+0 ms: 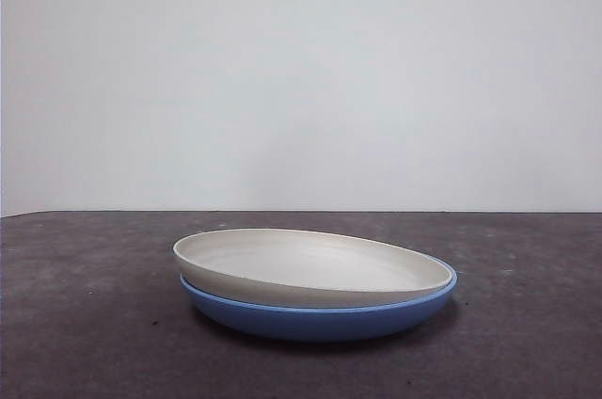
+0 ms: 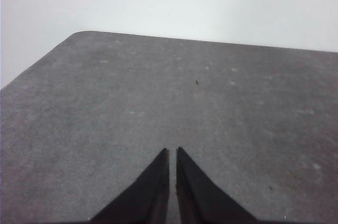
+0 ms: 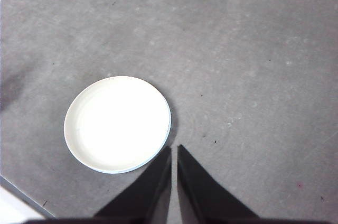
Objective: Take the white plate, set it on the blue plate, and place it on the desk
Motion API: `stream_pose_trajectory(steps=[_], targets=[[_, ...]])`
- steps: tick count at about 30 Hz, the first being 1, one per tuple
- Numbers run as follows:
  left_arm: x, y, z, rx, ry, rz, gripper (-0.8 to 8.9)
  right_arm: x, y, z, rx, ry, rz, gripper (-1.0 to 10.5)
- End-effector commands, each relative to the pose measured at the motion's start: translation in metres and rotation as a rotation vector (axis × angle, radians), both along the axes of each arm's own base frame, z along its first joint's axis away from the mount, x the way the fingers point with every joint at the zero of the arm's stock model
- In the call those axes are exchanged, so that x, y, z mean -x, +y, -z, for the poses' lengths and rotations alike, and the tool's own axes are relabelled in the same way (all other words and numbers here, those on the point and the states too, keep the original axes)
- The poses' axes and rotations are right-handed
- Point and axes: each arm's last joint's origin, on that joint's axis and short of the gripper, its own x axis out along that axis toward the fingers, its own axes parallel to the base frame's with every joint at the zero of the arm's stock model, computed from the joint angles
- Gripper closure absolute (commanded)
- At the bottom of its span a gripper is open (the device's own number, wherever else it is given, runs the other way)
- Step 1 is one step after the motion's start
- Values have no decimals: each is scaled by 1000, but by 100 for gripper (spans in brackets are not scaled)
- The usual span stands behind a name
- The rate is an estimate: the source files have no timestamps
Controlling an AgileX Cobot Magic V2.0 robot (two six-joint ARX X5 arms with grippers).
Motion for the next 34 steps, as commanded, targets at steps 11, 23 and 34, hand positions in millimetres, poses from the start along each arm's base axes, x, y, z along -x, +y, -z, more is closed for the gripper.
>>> stream_pose_trajectory(steps=[11,23,34], targets=[[-4,0,19,12,36,-7,790,-1,1,-4,-5,-24,-7,933],[-4,0,19,12,35,-7,790,-1,1,-4,-5,-24,-7,933],[-4,0,19,12,34,-7,790,5,-9,-1,26,-182,19,933]])
